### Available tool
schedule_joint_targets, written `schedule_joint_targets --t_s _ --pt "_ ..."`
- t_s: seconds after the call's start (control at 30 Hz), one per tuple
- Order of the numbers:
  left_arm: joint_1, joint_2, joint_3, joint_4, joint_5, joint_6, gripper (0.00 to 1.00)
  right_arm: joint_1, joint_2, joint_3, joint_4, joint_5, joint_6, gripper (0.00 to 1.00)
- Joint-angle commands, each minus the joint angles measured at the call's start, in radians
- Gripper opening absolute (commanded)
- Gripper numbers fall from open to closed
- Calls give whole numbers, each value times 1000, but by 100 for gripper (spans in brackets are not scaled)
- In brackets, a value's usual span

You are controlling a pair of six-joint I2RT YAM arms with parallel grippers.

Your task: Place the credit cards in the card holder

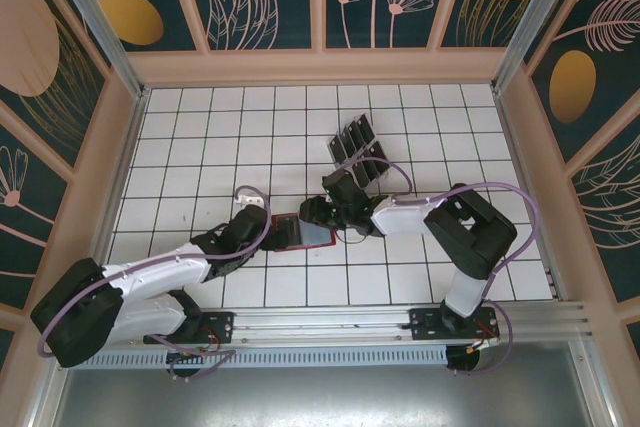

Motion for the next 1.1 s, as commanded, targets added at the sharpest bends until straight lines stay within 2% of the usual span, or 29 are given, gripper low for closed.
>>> schedule_joint_targets --t_s 0.0,0.3,0.67,1.07 --pt "-24 11 -10 61 33 3 99 8 12 -19 18 -8 35 46" --pt "-63 124 47 117 37 9 99 7 14 -24 30 -12 44 46" --pt "-68 212 71 143 17 21 99 6 -12 -25 25 -14 39 46" --pt "-84 343 153 -17 -90 31 94 4 -104 -44 1 14 38 46"
